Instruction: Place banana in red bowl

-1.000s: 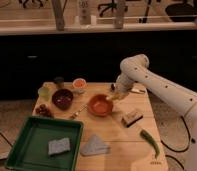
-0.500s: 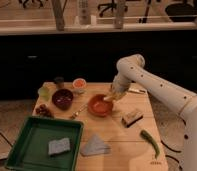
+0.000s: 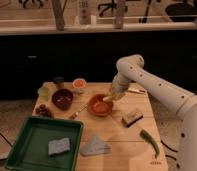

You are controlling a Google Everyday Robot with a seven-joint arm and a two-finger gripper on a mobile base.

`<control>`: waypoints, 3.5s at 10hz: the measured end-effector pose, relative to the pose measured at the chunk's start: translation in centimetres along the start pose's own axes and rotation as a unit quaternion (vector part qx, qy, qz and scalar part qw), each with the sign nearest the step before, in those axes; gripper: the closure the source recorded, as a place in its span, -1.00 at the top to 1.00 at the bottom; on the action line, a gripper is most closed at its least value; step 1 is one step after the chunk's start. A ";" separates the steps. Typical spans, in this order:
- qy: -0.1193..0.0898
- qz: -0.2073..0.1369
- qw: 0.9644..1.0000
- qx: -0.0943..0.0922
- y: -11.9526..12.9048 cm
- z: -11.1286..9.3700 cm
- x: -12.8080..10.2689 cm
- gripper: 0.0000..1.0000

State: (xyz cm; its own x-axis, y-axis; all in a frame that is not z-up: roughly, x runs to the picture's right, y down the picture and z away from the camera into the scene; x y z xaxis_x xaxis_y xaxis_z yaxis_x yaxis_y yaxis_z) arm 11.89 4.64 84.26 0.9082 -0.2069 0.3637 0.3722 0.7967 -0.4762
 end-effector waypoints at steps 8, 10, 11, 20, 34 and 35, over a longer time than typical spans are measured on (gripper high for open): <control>-0.015 -0.014 1.000 -0.006 0.2 0.7 -0.3 -1.00; -0.018 -0.018 1.000 -0.007 0.3 0.8 -0.5 -1.00; -0.019 -0.019 1.000 -0.007 0.3 0.9 -0.6 -1.00; -0.031 -0.036 0.999 -0.010 0.5 1.1 -0.9 -1.00; -0.051 -0.058 0.997 -0.015 0.8 1.1 -0.9 -0.74; -0.052 -0.059 0.997 -0.015 0.8 1.1 -0.9 -0.74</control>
State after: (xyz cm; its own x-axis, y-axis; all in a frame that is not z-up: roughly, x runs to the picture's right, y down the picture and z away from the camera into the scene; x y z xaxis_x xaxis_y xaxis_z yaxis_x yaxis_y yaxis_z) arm 11.10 6.08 84.45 0.8340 -0.2369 0.4984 0.4818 0.7528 -0.4484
